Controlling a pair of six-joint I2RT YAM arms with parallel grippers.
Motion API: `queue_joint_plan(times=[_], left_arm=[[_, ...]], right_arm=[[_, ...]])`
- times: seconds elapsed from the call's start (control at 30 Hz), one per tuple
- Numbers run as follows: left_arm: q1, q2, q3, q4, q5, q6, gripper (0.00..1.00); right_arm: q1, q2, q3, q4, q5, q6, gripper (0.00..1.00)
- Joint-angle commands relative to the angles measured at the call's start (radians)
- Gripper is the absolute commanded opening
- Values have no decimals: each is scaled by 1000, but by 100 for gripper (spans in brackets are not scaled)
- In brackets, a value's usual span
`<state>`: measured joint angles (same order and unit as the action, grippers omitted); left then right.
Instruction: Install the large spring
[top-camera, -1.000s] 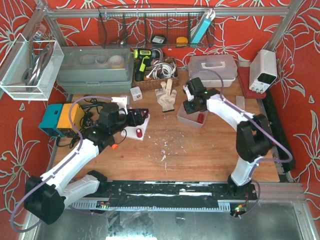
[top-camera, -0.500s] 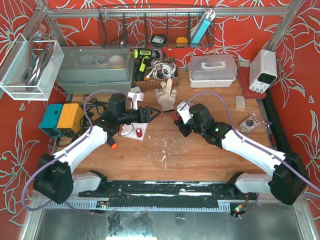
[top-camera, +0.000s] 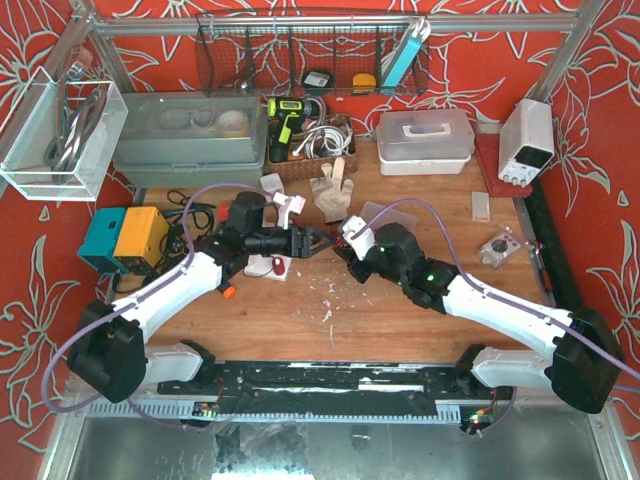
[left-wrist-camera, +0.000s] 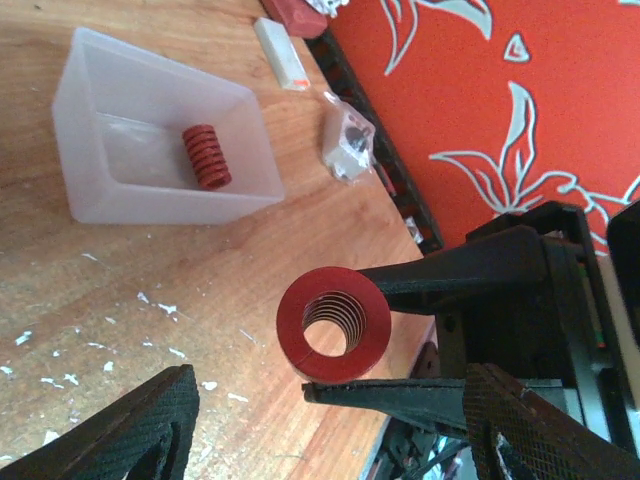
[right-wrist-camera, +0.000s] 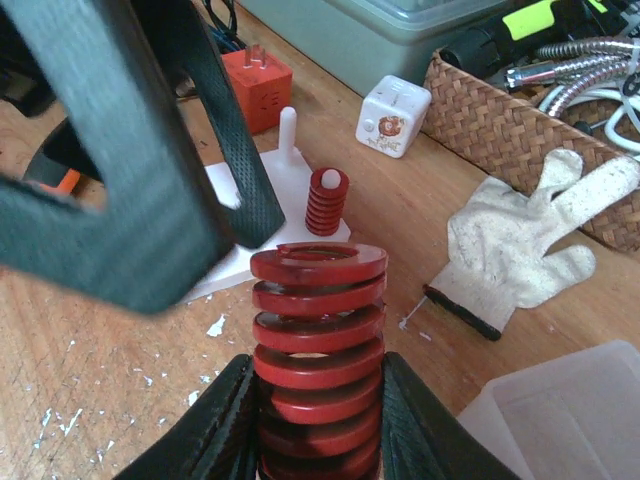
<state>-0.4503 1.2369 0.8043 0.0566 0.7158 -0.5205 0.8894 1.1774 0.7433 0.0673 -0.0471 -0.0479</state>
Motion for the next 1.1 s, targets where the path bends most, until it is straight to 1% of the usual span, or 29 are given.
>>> queue_joint_plan(times=[0.0, 0.1, 0.33, 0.57, 0.73, 0.8, 0.83, 0.9, 0.93, 0.97, 1.0, 1.07], left_arm=[[-23, 27, 22, 0, 37, 4, 72], [-25, 39, 25, -1, 19, 0, 70], [-25, 46, 5, 92, 28, -78, 64], [-25, 41, -4, 77, 40, -80, 52], [-24, 29, -24, 62, 56, -76, 47], [-25, 31, -23, 63, 66, -73, 43], [-25, 33, -21, 62, 71, -70, 38], [-27, 35, -16, 60, 72, -69, 24], [-27, 33, -15, 62, 69, -69, 16], [-26, 30, -17, 66, 63, -71, 11], [-25, 27, -17, 72, 52, -72, 8], [-23, 20, -16, 78, 19, -71, 4]], right_arm=[[22, -3, 6, 57, 18, -31, 0], [30, -8, 1, 61, 6, -37, 0], [46, 1, 4, 62, -11, -49, 0], [52, 2, 0, 62, 12, -53, 0], [52, 1, -4, 68, 21, -53, 0], [53, 6, -3, 68, 20, -51, 0], [53, 6, -3, 68, 21, -50, 0], [54, 7, -6, 69, 21, -48, 0], [54, 6, -5, 66, 21, -47, 2], [53, 5, -2, 60, 22, -45, 7], [54, 6, 2, 52, 25, -41, 13], [53, 5, 10, 32, 39, -28, 34]])
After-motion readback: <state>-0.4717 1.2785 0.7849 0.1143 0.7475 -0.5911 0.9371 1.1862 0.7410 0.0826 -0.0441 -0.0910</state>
